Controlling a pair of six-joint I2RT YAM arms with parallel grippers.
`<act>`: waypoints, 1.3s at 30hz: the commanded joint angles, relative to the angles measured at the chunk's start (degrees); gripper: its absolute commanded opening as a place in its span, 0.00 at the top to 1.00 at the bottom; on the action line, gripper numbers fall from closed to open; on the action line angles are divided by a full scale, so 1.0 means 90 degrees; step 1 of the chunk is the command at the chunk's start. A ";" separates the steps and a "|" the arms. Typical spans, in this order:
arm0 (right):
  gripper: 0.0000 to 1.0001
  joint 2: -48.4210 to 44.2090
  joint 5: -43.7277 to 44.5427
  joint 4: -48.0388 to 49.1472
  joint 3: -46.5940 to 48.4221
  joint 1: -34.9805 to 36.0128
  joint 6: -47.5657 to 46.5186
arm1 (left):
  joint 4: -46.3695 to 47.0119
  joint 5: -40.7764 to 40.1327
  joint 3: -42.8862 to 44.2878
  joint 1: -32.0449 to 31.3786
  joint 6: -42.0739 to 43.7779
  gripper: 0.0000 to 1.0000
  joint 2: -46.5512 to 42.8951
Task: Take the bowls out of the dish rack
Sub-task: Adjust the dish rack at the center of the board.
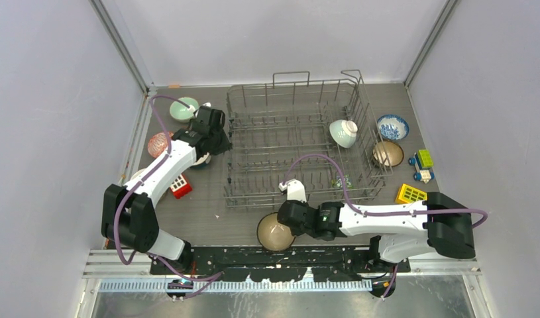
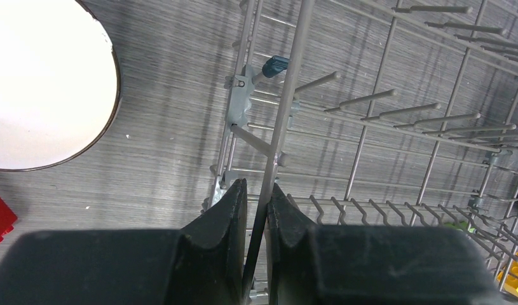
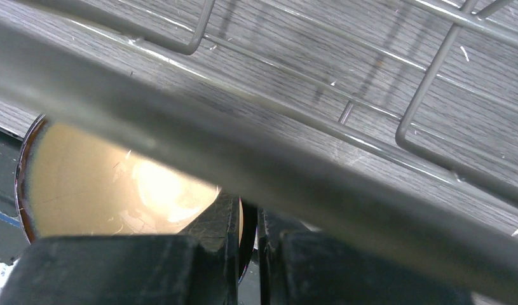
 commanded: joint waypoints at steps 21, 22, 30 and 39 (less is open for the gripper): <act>0.33 -0.1272 -0.0106 0.0055 0.0019 0.0152 0.0055 | 0.0303 -0.0293 -0.0245 0.0102 -0.0118 0.94 0.0006; 0.28 -0.1337 -0.0135 -0.0047 0.0123 0.0178 -0.0018 | 0.0275 -0.0301 -0.0221 0.0103 -0.0105 0.91 -0.0014; 0.04 -0.1769 -0.0188 -0.1862 0.1984 0.0298 -0.0776 | -0.0009 -0.0345 0.0133 0.0101 0.0073 0.42 -0.0321; 0.02 -0.1582 0.1521 -0.3638 0.5025 0.0250 -0.2225 | -0.0259 -0.0549 0.1013 0.0101 0.0551 0.01 -0.1329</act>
